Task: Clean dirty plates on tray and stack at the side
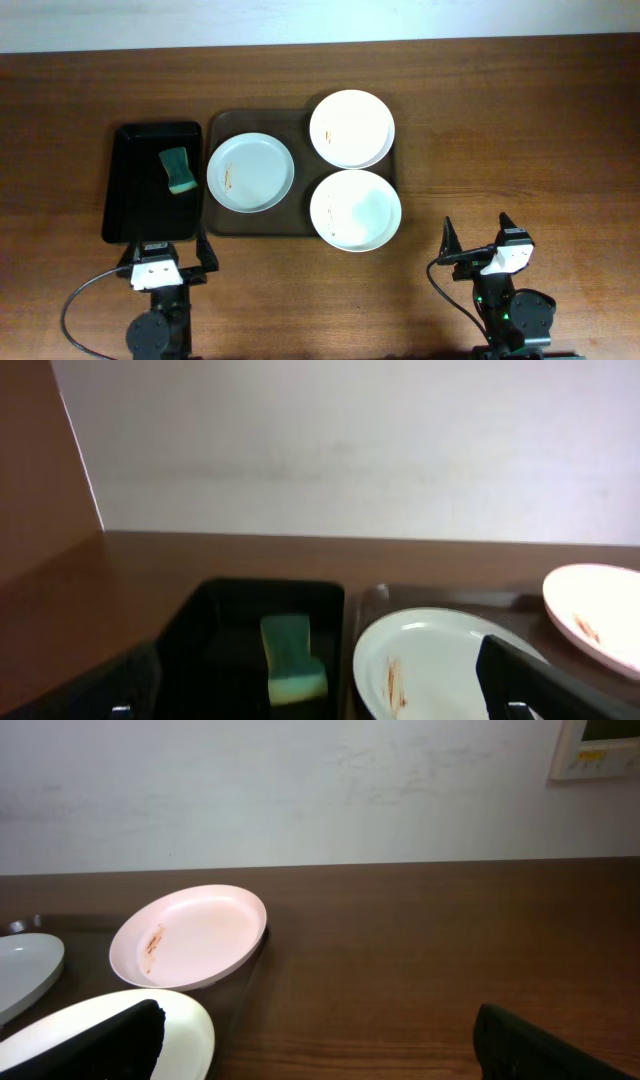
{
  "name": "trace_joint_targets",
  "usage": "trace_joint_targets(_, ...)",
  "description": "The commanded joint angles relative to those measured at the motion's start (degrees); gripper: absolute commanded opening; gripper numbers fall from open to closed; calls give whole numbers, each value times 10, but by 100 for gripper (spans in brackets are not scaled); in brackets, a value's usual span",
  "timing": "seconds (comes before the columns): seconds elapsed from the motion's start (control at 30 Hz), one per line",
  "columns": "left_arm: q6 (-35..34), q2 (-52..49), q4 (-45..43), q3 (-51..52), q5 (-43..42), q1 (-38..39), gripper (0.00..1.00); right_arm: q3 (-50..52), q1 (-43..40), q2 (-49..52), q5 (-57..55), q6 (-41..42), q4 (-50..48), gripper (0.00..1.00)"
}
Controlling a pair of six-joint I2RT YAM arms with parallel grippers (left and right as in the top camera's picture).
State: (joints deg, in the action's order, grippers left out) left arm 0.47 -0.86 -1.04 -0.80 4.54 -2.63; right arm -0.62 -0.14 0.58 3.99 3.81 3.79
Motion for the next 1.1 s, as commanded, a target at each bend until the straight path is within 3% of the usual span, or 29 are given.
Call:
trace_joint_targets(0.0, 11, 5, -23, -3, 6, 2, 99, 3, -3, -4, 3, -4, -2, 98)
trace_joint_targets(0.23, 11, -72, -10, -90, -22, 2, 99, -13, -3, -4, 3, -4, 3, 98)
trace_joint_targets(0.37, 35, -288, 91, -316, -59, 2, 99, -54, -3, 3, 3, -4, 16, 98)
trace_joint_targets(0.43, 35, -384, 120, -403, -67, 2, 99, -100, -3, 13, 3, -4, 67, 98)
trace_joint_targets(0.57, 35, -508, 125, -479, -74, 2, 99, -203, -3, 70, 10, -4, 164, 98)
trace_joint_targets(0.7, 35, -535, 122, -479, -153, 2, 99, -302, -2, 177, 73, -4, 180, 99)
trace_joint_targets(0.87, 35, -537, 200, -479, -160, 2, 99, -460, -2, 394, 213, -3, 240, 98)
trace_joint_targets(1.07, 2, -554, 217, -528, -162, 2, 99, -672, -2, 601, 245, -4, 432, 98)
